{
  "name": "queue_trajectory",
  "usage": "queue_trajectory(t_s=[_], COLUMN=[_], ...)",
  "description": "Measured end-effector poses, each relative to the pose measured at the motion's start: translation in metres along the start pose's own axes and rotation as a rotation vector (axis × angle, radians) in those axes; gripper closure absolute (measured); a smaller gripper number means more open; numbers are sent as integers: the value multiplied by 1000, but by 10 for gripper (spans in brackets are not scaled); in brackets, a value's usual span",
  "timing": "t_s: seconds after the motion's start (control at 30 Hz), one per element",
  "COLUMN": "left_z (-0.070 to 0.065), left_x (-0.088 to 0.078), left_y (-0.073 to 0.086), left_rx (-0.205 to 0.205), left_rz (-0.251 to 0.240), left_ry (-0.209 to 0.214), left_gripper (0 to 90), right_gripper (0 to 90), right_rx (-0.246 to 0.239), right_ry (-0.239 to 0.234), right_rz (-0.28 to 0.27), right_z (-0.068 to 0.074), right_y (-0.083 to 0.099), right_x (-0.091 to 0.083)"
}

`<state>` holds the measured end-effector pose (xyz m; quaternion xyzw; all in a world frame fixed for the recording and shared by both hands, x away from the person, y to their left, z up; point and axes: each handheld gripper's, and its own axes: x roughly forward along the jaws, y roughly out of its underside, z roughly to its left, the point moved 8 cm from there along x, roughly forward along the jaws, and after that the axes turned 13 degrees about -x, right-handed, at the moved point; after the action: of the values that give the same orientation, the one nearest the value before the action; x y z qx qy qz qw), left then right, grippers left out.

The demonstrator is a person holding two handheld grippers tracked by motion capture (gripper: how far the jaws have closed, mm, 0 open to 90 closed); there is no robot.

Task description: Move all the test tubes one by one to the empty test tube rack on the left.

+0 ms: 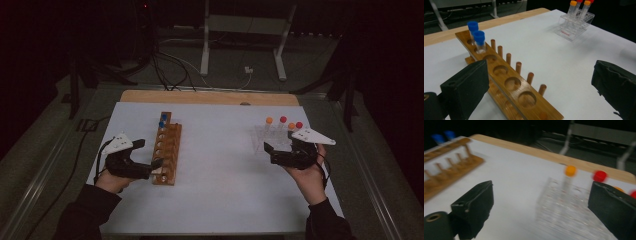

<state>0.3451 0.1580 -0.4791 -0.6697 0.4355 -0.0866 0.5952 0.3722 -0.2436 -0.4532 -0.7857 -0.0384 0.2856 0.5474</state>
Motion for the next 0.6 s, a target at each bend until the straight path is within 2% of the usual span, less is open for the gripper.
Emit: queue_trajectory(t_s=[0.17, 0.33, 0.47, 0.6], left_z=[-1, 2, 3, 3], left_x=[-1, -4, -3, -3], left_y=[7, 9, 11, 13], left_rx=[-6, -8, -12, -9], left_rz=[-14, -17, -17, -16], left_ry=[1, -7, -11, -15], left_gripper=[22, 22, 22, 22], right_gripper=[175, 385, 476, 530], right_rx=[22, 64, 95, 118], right_ry=[65, 99, 137, 165], right_rz=[38, 72, 101, 143], right_z=[-15, -29, -41, -51], right_y=[16, 31, 40, 47], right_x=[4, 7, 14, 22])
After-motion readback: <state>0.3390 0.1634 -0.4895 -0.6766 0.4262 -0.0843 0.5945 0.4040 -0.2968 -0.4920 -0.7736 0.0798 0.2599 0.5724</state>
